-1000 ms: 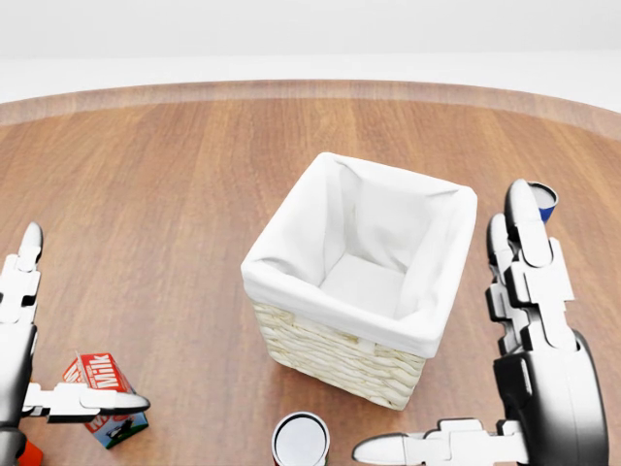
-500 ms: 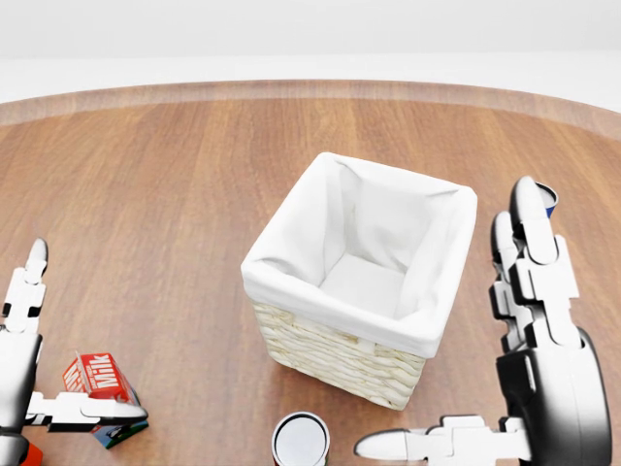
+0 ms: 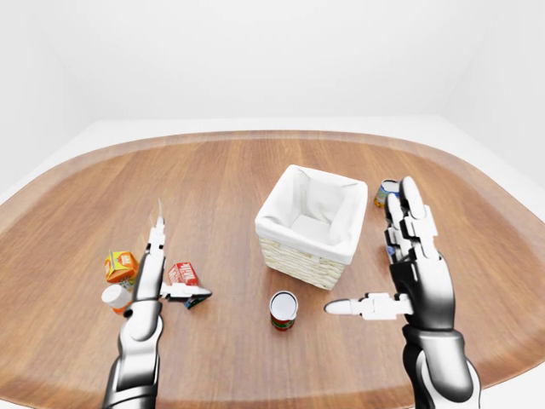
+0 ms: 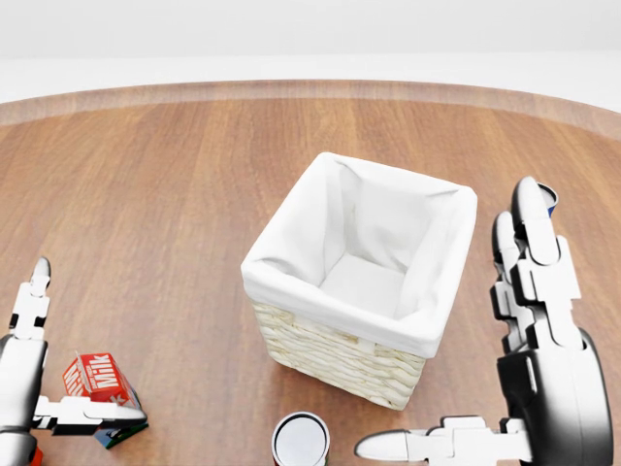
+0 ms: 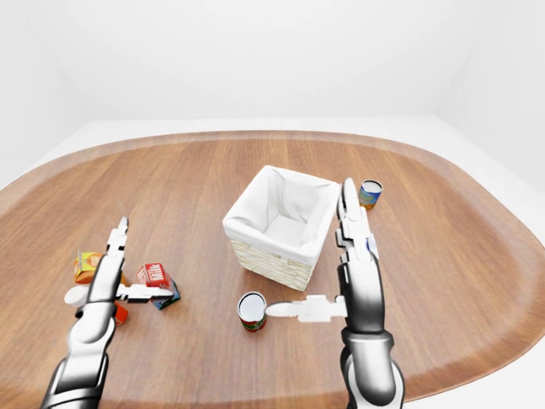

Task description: Pick the milk and place it in the basket.

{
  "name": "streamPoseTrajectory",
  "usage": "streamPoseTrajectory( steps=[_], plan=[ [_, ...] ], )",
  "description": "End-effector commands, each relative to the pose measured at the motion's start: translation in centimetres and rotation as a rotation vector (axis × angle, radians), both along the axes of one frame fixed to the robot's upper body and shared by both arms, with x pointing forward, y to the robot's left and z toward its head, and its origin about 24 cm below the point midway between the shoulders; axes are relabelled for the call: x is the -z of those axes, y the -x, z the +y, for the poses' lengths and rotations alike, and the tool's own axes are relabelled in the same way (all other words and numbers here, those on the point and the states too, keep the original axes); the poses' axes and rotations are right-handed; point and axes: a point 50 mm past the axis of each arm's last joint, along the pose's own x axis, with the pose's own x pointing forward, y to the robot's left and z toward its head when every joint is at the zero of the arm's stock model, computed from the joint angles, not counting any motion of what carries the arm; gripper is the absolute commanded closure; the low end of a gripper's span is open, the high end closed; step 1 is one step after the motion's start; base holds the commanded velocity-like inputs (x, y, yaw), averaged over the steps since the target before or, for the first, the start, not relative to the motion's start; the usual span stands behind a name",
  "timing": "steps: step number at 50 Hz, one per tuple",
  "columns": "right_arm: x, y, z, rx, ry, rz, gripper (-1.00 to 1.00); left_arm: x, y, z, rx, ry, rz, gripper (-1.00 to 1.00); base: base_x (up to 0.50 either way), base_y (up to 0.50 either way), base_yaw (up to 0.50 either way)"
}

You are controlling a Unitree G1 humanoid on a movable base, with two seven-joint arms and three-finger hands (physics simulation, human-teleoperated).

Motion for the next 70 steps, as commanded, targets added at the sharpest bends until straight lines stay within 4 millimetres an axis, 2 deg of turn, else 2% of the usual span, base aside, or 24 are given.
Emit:
streamPoseTrajectory(
  steps=[1,16,46,63,70],
  plan=[
    [0.0,0.0,0.0,0.000,0.000,-0.002,-1.00,0.9,-0.4,0.3,-0.023,0.010,0.030,-1.00,0.00,0.00,0.00],
    [0.1,0.0,0.0,-0.003,0.000,-0.001,-1.00,2.2,-1.4,1.0,-0.058,0.030,0.080,-1.00,0.00,0.00,0.00],
    [0.1,0.0,0.0,-0.003,-0.002,0.000,-1.00,4.3,-1.7,1.7,-0.108,0.040,0.169,-1.00,0.00,0.00,0.00],
    [0.1,0.1,0.1,-0.004,-0.001,-0.001,-1.00,7.2,-2.2,3.4,-0.210,0.044,0.326,-1.00,0.00,0.00,0.00],
    [0.0,0.1,0.1,-0.004,0.000,-0.001,-1.00,8.9,-1.6,4.3,-0.265,0.013,0.430,-1.00,0.00,0.00,0.00]
  ],
)
